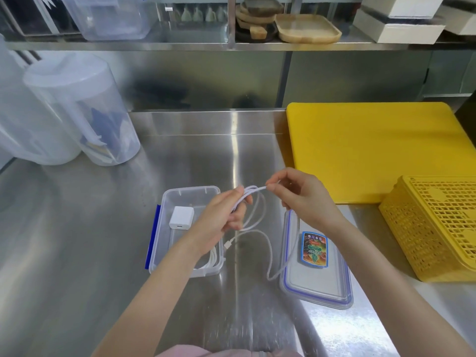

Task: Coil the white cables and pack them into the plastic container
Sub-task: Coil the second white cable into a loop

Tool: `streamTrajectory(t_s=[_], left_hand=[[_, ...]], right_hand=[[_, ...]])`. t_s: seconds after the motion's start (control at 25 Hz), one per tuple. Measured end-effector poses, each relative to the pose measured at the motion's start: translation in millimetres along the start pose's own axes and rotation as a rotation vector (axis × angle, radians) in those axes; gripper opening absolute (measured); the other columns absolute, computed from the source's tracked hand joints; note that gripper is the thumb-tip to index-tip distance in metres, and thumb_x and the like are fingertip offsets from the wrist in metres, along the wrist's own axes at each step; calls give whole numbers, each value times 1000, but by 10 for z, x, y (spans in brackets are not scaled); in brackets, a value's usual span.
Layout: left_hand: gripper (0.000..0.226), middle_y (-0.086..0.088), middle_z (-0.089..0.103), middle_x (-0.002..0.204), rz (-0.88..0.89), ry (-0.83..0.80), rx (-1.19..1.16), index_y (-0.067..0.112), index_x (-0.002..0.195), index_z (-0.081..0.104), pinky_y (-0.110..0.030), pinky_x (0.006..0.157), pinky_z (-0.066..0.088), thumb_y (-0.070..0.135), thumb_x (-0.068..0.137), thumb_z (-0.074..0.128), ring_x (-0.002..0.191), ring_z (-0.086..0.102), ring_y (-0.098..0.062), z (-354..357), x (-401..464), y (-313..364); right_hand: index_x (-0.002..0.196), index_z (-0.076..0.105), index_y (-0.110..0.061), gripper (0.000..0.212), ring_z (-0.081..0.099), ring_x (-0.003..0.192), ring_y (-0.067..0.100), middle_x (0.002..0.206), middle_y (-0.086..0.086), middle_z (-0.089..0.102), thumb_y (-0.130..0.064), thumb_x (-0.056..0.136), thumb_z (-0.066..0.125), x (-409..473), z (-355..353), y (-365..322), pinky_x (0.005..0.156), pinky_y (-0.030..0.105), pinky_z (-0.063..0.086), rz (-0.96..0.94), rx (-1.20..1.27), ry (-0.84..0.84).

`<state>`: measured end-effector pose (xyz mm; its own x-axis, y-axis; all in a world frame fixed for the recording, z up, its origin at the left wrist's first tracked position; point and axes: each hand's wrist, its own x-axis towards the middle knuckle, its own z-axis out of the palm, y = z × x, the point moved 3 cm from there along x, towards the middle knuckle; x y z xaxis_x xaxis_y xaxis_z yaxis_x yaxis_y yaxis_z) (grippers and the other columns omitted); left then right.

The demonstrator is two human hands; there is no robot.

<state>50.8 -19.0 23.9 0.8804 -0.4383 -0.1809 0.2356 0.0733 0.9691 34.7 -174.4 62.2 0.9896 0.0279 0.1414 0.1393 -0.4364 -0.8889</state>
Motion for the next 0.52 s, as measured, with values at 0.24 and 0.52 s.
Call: streamTrajectory(t_s=[0.24, 0.52], left_hand=[[29, 12, 26, 35, -36, -98, -286, 18, 67, 52, -14, 40, 30, 43, 81, 46, 32, 20, -1, 65, -63, 62], [29, 10, 24, 38, -84, -110, -532, 19, 61, 54, -14, 40, 36, 37, 83, 46, 35, 17, -6, 84, -90, -22]], right_hand=[[78, 60, -30, 20, 55, 58, 4, 58, -12, 58, -26, 93, 47, 10, 144, 155, 59, 23, 49, 64, 22, 24], [78, 61, -29, 33, 55, 49, 4, 55, -10, 56, -32, 97, 35, -26, 275, 165, 54, 19, 49, 236, 364, -41]])
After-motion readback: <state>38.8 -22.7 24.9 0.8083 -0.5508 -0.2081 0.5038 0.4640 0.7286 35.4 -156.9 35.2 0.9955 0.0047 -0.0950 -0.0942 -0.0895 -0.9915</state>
